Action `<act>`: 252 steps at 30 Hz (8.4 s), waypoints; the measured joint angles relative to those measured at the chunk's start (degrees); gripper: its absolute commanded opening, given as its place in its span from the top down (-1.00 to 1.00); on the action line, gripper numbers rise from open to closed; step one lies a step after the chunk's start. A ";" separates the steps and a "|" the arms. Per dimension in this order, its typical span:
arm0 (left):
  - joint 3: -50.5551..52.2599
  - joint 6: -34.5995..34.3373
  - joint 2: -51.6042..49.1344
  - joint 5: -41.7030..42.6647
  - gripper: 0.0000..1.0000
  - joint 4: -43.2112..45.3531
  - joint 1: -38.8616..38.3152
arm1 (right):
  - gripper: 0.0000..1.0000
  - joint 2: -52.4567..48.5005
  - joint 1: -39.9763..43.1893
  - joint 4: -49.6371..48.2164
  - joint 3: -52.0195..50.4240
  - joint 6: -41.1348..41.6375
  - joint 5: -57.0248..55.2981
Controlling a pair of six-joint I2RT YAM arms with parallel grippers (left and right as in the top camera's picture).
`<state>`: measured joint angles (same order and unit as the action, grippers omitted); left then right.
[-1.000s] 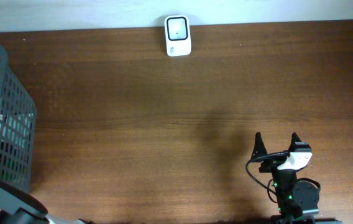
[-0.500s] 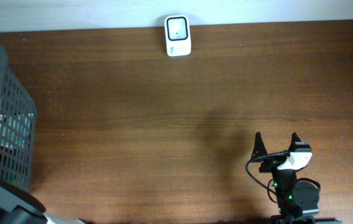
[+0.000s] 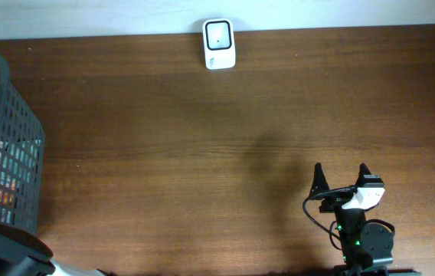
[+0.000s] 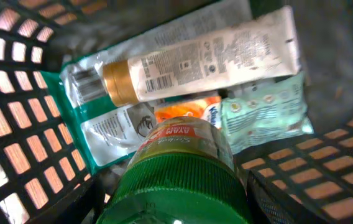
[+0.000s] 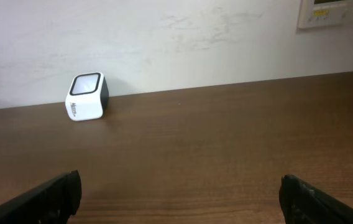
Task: Scan the item barcode
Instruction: 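Grasp the green-lidded jar and lift it out with the left gripper, then carry the jar toward the scanner and set it on the table, then move the left gripper back into the basket toward a mint packet, then lift the mint-green packet and place it left of the jar, then reach the left gripper into the basket and grasp the Pantene tube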
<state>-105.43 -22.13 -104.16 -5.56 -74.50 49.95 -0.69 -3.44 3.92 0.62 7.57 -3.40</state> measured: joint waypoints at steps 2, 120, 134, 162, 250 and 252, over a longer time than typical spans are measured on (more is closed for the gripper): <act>-1.99 0.02 0.00 0.35 0.08 -0.92 -0.04 | -0.97 0.00 0.00 -0.02 0.00 0.00 0.00; -41.09 2.71 -13.92 8.33 -0.72 -17.22 -5.60 | -0.97 0.00 0.00 -0.02 0.00 0.00 0.02; 4.11 2.38 -13.66 10.05 -0.29 14.38 -6.38 | -0.97 0.00 0.00 0.00 0.00 0.02 0.02; 17.20 4.07 -11.80 4.85 1.00 28.17 -8.70 | -0.97 0.00 0.00 0.00 0.00 0.02 0.02; -12.68 0.87 -1.57 -5.46 -0.84 2.25 -10.05 | -0.96 0.00 0.00 0.00 0.00 0.04 0.00; -12.66 0.92 -5.05 -6.01 -0.83 2.25 -9.18 | -0.97 0.00 0.00 0.00 0.00 0.02 0.02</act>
<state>-118.08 -21.21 -109.21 -11.57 -72.25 40.77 -0.69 -3.44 3.92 0.62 7.60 -3.38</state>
